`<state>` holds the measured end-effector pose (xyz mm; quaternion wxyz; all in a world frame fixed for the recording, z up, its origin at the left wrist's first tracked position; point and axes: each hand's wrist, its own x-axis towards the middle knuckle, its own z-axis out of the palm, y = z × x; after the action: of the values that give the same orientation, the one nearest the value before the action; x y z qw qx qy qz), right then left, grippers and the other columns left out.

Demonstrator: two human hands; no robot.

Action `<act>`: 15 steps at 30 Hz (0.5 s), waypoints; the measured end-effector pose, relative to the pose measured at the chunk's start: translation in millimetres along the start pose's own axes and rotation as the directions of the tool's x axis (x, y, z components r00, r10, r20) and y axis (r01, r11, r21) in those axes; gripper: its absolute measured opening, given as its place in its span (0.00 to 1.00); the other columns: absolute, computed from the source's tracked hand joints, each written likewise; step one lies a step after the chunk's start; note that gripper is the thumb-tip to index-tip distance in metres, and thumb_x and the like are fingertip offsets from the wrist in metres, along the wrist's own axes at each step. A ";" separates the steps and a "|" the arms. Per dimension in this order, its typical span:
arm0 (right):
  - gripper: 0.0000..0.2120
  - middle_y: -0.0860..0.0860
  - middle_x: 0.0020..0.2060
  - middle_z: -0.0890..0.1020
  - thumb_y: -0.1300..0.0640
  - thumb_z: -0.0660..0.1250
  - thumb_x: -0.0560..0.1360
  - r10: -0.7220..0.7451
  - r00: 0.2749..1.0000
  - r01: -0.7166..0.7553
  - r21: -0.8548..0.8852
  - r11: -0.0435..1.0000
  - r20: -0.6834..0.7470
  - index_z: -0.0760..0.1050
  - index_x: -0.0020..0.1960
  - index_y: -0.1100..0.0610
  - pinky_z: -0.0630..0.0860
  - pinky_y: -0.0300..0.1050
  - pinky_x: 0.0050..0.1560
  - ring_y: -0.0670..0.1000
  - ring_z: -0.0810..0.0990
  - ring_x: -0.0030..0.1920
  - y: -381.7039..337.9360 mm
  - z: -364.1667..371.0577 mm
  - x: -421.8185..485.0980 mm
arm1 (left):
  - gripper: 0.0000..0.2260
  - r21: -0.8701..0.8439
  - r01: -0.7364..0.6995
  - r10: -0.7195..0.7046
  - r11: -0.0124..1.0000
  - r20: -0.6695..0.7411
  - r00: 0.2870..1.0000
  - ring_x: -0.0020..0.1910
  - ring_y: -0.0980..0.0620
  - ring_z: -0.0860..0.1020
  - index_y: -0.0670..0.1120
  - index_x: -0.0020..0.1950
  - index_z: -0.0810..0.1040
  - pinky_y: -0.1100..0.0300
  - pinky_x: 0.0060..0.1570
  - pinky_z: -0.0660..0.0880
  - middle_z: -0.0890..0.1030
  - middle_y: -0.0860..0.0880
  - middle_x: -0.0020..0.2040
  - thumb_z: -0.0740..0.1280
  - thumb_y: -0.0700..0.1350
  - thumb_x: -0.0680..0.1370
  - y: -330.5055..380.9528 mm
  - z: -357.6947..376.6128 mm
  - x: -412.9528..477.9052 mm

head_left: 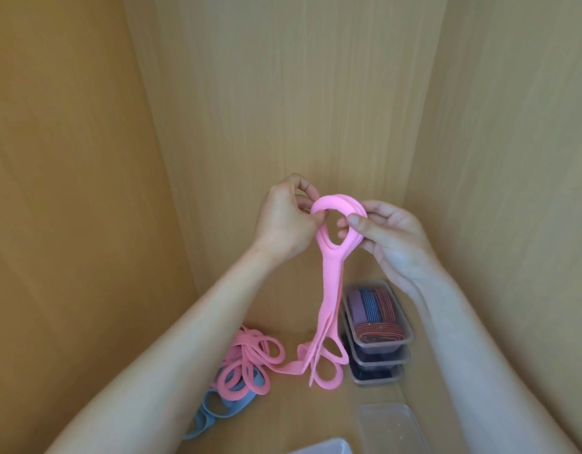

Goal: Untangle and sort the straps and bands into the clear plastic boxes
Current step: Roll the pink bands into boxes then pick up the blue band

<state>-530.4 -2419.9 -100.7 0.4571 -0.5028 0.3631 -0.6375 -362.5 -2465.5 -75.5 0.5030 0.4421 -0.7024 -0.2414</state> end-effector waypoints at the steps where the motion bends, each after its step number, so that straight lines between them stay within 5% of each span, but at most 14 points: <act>1: 0.17 0.58 0.42 0.86 0.59 0.74 0.67 -0.004 1.000 0.004 -0.010 1.000 0.001 0.79 0.54 0.62 0.81 0.51 0.48 0.56 0.85 0.41 -0.3 0.6 0.0 | 0.12 -0.003 -0.001 0.001 1.000 0.003 1.000 0.39 0.52 0.84 0.51 0.43 0.74 0.52 0.40 0.82 0.85 0.50 0.39 0.74 0.37 0.72 -0.7 -0.4 -0.1; 9: 0.07 0.57 0.38 0.86 0.66 0.72 0.72 -0.011 1.000 0.009 -0.061 0.998 -0.021 0.80 0.50 0.61 0.83 0.49 0.46 0.54 0.86 0.39 -7.8 10.5 1.2 | 0.12 -0.342 0.090 -0.068 0.936 0.076 0.995 0.39 0.51 0.81 0.45 0.49 0.73 0.58 0.43 0.79 0.84 0.44 0.43 0.74 0.33 0.74 -14.7 4.6 -4.2; 15: 0.12 0.57 0.38 0.86 0.62 0.74 0.67 -0.023 0.999 0.022 -0.029 0.999 -0.041 0.80 0.50 0.62 0.83 0.49 0.44 0.53 0.86 0.38 -16.4 10.9 1.3 | 0.33 -0.655 0.341 -0.142 0.675 0.337 0.931 0.63 0.42 0.80 0.44 0.66 0.72 0.47 0.65 0.74 0.83 0.42 0.60 0.79 0.49 0.64 -52.6 23.0 -32.9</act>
<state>-523.4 -2415.9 -82.7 0.4349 -0.5001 0.3760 -0.6476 -360.5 -2465.4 -141.7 0.5002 0.2711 -0.5509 -0.6106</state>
